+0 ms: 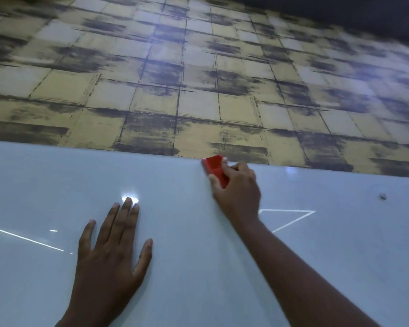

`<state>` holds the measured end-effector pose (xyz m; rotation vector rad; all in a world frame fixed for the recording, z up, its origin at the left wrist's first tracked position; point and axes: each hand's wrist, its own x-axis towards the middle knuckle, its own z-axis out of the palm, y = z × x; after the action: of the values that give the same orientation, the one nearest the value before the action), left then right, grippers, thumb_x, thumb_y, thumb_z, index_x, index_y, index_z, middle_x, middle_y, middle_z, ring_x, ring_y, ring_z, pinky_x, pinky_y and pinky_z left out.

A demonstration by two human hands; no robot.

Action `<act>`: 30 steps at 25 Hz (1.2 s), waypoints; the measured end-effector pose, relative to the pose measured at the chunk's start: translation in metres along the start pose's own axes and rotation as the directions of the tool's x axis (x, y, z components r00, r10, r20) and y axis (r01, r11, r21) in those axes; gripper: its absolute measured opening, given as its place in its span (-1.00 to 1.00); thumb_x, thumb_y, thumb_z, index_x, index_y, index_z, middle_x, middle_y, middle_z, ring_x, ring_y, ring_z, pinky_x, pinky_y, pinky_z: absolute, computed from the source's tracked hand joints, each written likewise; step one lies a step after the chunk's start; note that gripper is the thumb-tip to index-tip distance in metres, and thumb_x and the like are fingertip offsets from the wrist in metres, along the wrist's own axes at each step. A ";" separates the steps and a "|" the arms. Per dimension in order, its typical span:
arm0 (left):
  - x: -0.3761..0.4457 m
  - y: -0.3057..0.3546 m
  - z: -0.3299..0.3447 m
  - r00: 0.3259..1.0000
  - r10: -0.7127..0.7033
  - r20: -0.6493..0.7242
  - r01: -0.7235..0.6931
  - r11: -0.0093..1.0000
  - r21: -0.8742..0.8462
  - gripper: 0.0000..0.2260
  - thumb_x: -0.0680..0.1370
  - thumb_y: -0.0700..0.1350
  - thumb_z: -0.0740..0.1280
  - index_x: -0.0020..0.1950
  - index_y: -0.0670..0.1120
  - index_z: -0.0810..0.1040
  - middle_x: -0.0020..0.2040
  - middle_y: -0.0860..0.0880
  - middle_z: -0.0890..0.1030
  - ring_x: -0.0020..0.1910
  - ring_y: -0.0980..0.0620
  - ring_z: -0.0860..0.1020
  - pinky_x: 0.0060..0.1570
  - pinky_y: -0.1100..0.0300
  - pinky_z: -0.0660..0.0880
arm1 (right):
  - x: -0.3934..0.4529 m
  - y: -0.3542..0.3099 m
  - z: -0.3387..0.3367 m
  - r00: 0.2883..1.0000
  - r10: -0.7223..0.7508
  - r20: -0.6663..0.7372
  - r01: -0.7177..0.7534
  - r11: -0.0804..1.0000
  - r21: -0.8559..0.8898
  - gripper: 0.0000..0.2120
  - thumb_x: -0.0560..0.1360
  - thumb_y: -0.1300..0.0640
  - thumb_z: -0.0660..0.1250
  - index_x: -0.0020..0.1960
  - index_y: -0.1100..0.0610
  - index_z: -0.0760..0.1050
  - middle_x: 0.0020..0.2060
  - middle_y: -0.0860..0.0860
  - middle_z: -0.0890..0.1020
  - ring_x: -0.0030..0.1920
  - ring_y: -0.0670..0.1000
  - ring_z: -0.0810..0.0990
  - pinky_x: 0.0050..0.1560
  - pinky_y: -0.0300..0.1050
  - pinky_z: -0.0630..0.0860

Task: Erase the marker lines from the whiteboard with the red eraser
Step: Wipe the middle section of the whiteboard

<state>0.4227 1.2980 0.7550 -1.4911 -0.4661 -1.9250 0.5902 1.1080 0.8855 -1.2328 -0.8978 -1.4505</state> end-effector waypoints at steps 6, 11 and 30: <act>0.010 0.025 -0.003 1.000 -0.004 0.004 0.004 1.000 0.013 -0.36 0.59 0.09 0.12 0.61 -0.20 0.41 0.63 -0.18 0.39 0.59 -0.16 0.39 0.46 -0.37 0.23 | 0.008 0.154 -0.080 0.924 0.361 -0.129 -0.366 0.930 -0.021 -0.51 0.53 -0.12 0.43 0.36 0.14 0.58 0.02 0.21 0.57 0.06 0.28 0.59 0.01 0.10 0.54; 0.021 0.090 0.007 0.997 0.061 0.052 -0.059 0.998 -0.032 -0.36 0.62 0.16 0.12 0.59 -0.17 0.46 0.62 -0.16 0.41 0.60 -0.17 0.40 0.46 -0.35 0.25 | 0.007 0.233 -0.138 0.830 0.549 -0.099 -0.550 0.835 0.020 -0.45 0.50 -0.09 0.48 0.44 0.07 0.52 0.21 0.24 0.62 0.21 0.32 0.57 0.17 0.15 0.51; -0.006 0.165 0.032 0.989 0.103 0.105 -0.094 0.992 -0.087 -0.36 0.70 0.18 0.04 0.72 -0.11 0.20 0.74 -0.16 0.13 0.72 -0.14 0.14 0.64 -0.34 0.02 | -0.095 0.172 -0.126 0.973 0.086 0.216 -0.105 0.991 0.079 -0.39 0.42 -0.23 0.47 0.45 -0.30 0.42 -0.05 -0.14 0.57 0.01 -0.07 0.60 0.00 -0.03 0.58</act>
<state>0.5582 1.1999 0.7409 -1.6474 -0.3584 -1.8110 0.7252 0.9684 0.7559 -1.3618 -1.0209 -1.2047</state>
